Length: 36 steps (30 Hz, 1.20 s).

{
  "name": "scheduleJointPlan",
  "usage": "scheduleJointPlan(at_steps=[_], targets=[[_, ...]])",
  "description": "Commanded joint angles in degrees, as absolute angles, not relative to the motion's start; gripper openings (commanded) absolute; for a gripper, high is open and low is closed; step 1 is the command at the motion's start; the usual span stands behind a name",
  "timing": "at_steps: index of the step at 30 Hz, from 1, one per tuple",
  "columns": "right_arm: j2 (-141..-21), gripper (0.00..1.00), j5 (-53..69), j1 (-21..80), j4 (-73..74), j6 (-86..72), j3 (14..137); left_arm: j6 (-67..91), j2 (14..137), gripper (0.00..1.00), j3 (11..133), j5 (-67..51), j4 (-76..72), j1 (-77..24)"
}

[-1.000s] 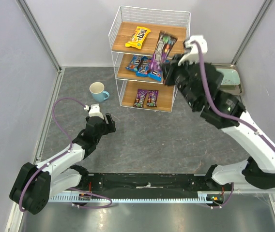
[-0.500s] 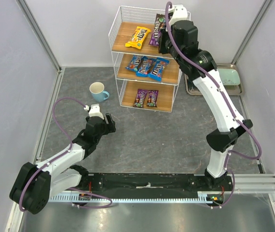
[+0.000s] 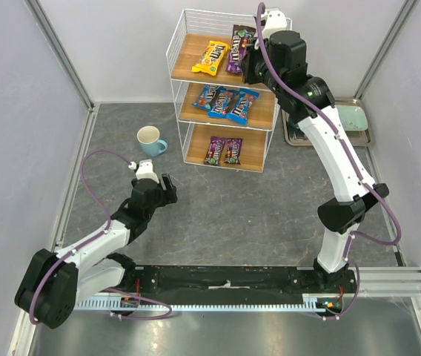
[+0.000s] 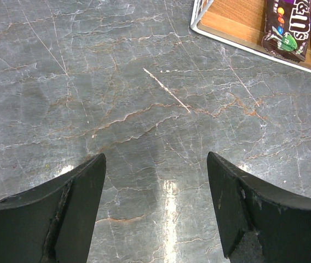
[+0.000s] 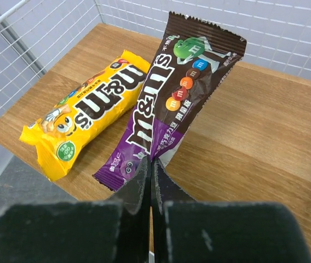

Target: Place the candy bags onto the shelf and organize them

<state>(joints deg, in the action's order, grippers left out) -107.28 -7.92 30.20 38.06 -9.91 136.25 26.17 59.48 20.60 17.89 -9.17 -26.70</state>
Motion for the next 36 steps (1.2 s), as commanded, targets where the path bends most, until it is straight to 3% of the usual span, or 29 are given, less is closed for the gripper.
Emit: scheduleJointPlan(at_steps=[1,3,4,7,10,23,25,27,32,36], targets=[[-102.93,0.03,-5.54,29.97,35.42,-11.07,133.78,27.51,59.68,0.81,21.09,18.11,-11.69,-26.37],[-101.52,0.08,-5.71,29.97,34.55,-11.25,131.76,27.42,59.85,0.81,21.09,18.02,-11.69,-26.28],[-100.99,0.24,-5.63,29.88,34.28,-11.25,131.14,27.51,59.85,0.81,21.09,18.02,-11.69,-26.28],[-99.58,0.50,-5.45,29.97,34.10,-11.08,129.90,27.51,59.94,0.81,21.09,17.93,-11.78,-26.28],[-98.70,0.65,-5.89,29.97,34.01,-10.11,129.90,27.42,59.85,0.81,21.09,17.84,-11.78,-26.28],[-93.17,0.71,-7.91,29.97,29.36,-9.31,123.67,27.33,59.85,0.81,21.09,17.84,-11.78,-26.28],[-91.42,0.81,-5.29,29.97,27.43,-9.40,120.95,27.33,59.85,0.81,21.01,17.84,-11.78,-26.28],[-86.24,0.88,-3.00,30.06,23.23,-9.32,113.67,27.25,59.85,0.81,21.09,17.84,-11.78,-26.28],[-69.05,0.93,7.45,33.21,20.39,-8.79,94.98,26.90,58.80,0.81,20.74,17.14,-12.13,-26.28],[-55.05,0.98,6.51,37.70,20.39,-15.35,79.31,26.72,56.87,0.84,19.60,17.31,-12.83,-26.28]])
